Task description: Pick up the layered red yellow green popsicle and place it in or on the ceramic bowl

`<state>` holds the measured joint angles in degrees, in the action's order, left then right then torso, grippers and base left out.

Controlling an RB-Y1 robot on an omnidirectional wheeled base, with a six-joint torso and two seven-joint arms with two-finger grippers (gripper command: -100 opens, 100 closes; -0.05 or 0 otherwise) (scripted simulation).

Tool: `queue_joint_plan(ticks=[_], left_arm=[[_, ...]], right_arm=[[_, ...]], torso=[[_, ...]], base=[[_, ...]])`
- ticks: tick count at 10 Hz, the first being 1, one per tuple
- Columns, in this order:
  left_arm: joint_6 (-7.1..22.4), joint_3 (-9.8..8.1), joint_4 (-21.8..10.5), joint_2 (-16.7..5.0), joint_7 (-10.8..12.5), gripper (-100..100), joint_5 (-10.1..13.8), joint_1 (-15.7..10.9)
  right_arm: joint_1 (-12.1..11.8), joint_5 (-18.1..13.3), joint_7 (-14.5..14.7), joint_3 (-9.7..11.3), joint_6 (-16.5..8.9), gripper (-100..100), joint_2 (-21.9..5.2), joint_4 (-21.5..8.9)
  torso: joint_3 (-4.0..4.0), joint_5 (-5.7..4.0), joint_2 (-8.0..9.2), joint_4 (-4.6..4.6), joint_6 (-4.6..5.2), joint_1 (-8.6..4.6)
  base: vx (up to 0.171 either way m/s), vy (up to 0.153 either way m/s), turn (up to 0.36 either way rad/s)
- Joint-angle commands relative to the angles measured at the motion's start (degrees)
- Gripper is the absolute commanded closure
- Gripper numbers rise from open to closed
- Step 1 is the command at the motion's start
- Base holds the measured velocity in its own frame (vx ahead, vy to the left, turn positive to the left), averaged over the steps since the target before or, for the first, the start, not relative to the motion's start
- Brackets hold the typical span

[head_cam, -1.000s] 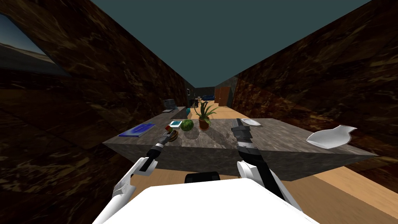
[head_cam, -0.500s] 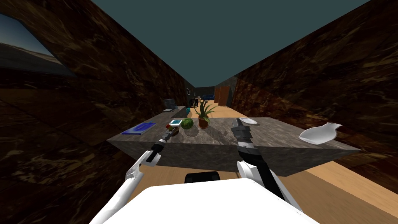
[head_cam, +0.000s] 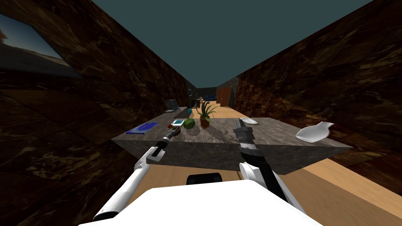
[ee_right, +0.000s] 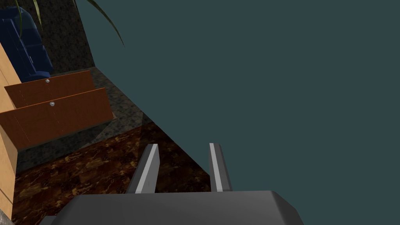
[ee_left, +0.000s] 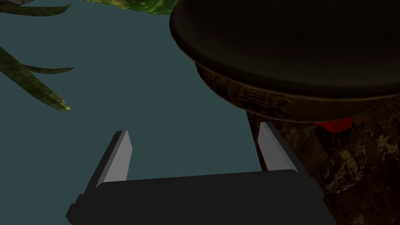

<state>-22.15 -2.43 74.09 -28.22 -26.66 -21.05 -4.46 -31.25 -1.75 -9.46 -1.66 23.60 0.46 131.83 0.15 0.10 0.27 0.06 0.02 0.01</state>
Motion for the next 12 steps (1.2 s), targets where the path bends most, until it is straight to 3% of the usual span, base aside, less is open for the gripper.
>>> queue_joint_plan(ticks=[1, 2, 3, 6, 7, 12], left_arm=[[-0.3, 0.11, -2.9, -0.1, -0.1, -100, 0.1, -2.6], [-0.3, 0.11, -3.9, -0.1, -0.1, -100, 0.1, -2.6], [-1.1, 0.92, -5.8, -0.8, -0.3, -100, 0.8, -5.1], [-1.1, 0.92, -9.3, -0.8, -0.3, -100, 0.8, -7.2], [-1.8, 1.73, -11.3, -1.5, -0.5, -100, 1.5, -10.0], [-2.6, 2.53, -19.5, -2.3, -0.7, -100, 2.2, -16.5]], right_arm=[[0.0, 0.0, 0.0, 0.0, 0.0, 0, 0.0, 0.0], [0.0, 0.0, 0.0, 0.0, 0.0, 0, 0.0, 0.0], [0.0, 0.0, 0.0, 0.0, 0.0, 0, 0.0, 0.0], [0.0, 0.0, 0.0, 0.0, 0.0, 0, 0.0, 0.0], [0.0, 0.0, 0.0, 0.0, 0.0, 0, 0.0, 0.0], [0.0, 0.0, 0.0, 0.0, 0.0, 0, 0.0, 0.0]], torso=[[0.0, 0.0, 0.0, 0.0, 0.0, 0.0], [-0.05, 0.0, -0.09, -0.02, 0.0, 0.02], [-0.11, 0.01, -0.2, -0.04, -0.01, 0.05], [-0.04, 0.01, -0.08, -0.02, -0.01, 0.02], [-0.1, 0.01, -0.18, -0.04, -0.01, 0.02], [-0.01, 0.0, -0.02, 0.0, -0.04, 0.06]], base=[[-0.041, -0.007, 0.0], [-0.009, 0.001, -0.002], [-0.051, -0.001, 0.001], [-0.047, -0.005, -0.001], [-0.069, -0.01, 0.0], [-0.063, -0.01, -0.001]])
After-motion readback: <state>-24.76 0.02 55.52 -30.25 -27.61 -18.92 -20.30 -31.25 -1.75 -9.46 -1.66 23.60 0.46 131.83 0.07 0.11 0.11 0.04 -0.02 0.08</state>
